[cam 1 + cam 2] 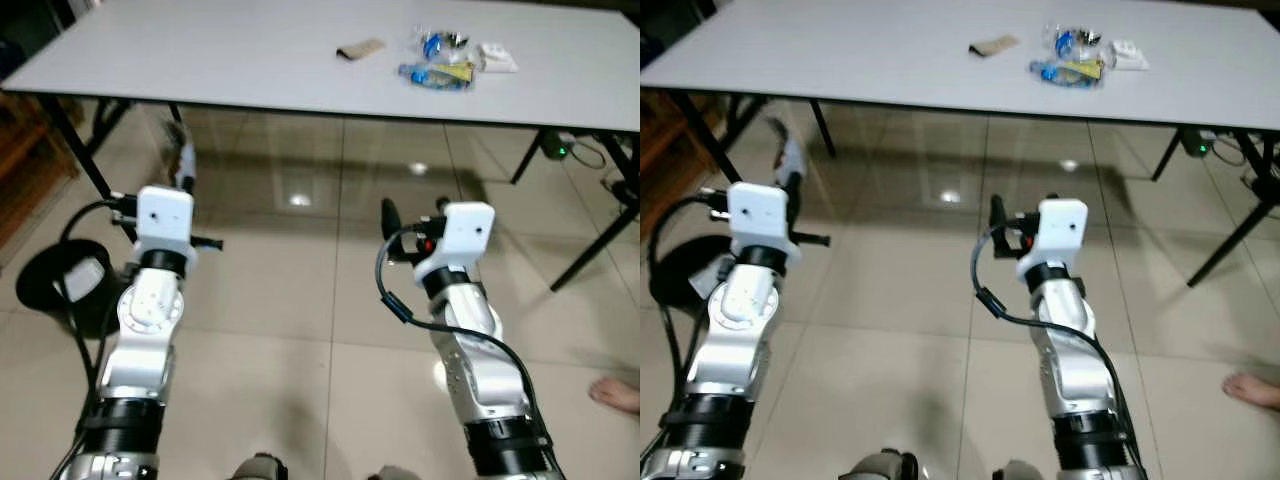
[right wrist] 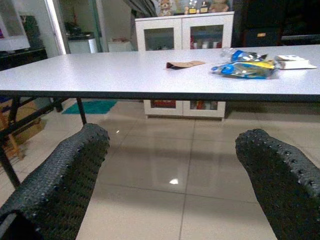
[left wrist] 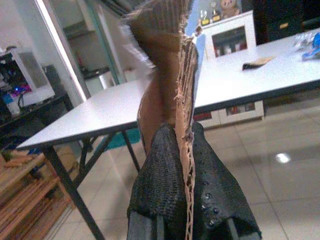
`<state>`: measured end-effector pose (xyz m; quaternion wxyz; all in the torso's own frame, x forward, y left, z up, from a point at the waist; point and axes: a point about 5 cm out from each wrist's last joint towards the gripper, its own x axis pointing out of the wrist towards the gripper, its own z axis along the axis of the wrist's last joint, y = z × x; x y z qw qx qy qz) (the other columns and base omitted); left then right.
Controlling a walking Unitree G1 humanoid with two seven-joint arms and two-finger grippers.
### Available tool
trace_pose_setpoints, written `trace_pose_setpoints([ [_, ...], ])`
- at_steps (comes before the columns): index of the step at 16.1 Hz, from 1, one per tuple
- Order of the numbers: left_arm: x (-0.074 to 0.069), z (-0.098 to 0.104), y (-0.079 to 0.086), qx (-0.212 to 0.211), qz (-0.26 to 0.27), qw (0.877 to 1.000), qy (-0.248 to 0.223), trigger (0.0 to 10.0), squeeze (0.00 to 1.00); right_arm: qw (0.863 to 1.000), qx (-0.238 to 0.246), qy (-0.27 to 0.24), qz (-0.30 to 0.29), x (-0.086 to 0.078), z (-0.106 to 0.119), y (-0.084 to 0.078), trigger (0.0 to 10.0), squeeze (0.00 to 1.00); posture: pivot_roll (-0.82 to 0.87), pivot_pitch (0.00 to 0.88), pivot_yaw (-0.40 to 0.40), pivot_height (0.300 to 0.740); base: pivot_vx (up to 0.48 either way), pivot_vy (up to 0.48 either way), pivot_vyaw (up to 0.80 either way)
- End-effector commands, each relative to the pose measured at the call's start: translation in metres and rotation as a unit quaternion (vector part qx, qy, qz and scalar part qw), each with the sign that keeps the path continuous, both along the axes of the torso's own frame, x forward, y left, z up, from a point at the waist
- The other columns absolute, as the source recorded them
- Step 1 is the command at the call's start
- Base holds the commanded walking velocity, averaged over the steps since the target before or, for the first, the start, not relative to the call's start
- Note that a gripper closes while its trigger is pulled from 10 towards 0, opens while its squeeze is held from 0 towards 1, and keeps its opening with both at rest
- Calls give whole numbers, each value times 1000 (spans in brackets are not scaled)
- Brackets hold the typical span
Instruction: Picking trash to rubbish bin
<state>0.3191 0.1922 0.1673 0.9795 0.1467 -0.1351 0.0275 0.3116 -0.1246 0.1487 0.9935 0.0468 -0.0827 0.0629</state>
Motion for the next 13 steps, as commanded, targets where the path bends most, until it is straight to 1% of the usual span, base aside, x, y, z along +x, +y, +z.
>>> trace_pose_setpoints([
  [1,-1,1,-3,-1,-9,1000,-3,10000,0,1000,2,9,-5,-2,-5,-4,10000,0,-27,147,-30,740,0,0,0],
  [13,-1,1,2,-1,-3,1000,-1,10000,0,1000,-3,12,-6,0,-4,-5,10000,0,-28,148,-33,740,0,0,0],
])
